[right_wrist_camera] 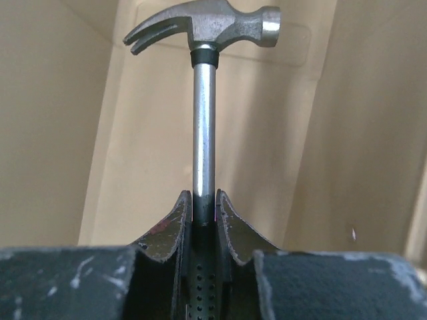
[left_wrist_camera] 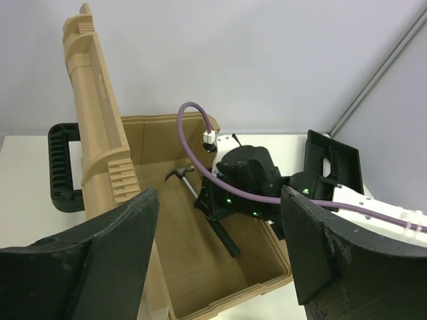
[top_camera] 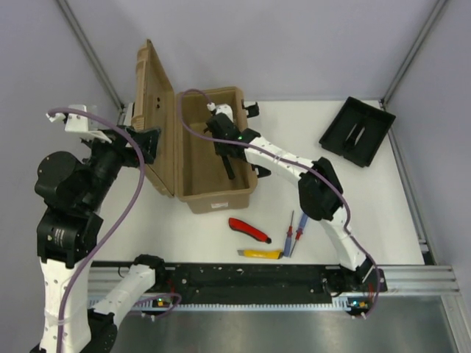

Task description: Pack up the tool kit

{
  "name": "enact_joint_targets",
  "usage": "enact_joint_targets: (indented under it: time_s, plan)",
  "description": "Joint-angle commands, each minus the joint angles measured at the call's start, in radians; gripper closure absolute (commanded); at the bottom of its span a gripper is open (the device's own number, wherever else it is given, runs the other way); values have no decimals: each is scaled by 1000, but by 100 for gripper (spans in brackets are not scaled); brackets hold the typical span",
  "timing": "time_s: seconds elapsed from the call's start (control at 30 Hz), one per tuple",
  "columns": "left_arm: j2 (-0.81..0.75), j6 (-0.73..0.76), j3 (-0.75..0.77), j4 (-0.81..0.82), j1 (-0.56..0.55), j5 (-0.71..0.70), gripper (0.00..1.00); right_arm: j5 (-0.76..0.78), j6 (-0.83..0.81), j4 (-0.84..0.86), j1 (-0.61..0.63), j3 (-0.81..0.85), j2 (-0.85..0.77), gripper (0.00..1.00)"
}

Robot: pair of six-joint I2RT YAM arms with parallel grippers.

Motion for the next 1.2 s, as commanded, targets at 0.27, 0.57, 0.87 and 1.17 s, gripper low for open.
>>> enact_joint_targets:
  time_s: [0.27, 0.57, 0.87, 1.17]
  plan:
    - [24, 9, 19, 9, -4, -27, 23, 152, -6, 39, 5, 185, 203, 89]
    - [30, 9, 33, 9, -4, -33, 23, 123, -15, 36, 6, 198, 113, 43]
    - [28, 3, 36, 7, -4, -35, 22, 6, 0, 41, 5, 267, -79, 40]
    - [27, 18, 27, 18, -4, 40, 21, 141, -116, 38, -53, 32, -401, 35]
